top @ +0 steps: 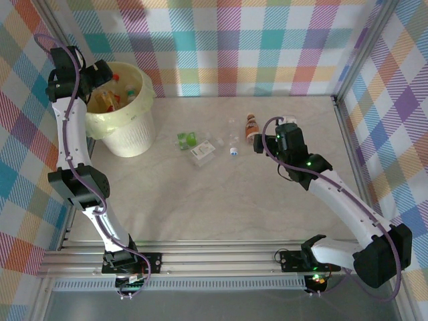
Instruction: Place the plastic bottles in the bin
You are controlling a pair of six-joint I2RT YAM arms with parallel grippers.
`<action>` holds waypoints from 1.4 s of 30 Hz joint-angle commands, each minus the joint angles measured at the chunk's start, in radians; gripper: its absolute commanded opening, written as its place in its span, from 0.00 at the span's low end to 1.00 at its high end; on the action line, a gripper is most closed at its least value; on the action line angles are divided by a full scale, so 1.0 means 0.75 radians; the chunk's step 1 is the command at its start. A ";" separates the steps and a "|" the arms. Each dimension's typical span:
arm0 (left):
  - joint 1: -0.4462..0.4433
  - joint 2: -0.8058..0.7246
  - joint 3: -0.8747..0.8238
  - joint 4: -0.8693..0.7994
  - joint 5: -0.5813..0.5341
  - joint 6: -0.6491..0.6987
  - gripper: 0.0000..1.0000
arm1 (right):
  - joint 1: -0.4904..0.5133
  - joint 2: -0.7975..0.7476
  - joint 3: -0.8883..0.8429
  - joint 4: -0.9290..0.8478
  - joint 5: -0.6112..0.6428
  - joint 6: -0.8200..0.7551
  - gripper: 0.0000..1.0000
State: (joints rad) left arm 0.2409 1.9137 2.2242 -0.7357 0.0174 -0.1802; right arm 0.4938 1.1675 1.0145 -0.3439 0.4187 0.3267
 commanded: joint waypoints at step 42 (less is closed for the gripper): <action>-0.366 -1.021 -1.246 0.656 0.750 -0.306 1.00 | -0.350 0.559 0.288 -0.006 -0.656 -0.185 1.00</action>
State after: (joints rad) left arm -0.0292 1.2102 1.3605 -0.2573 0.5919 -0.4038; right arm 0.2512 1.5414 1.1580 -0.3401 0.0277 0.2886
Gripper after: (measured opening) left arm 0.998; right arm 0.996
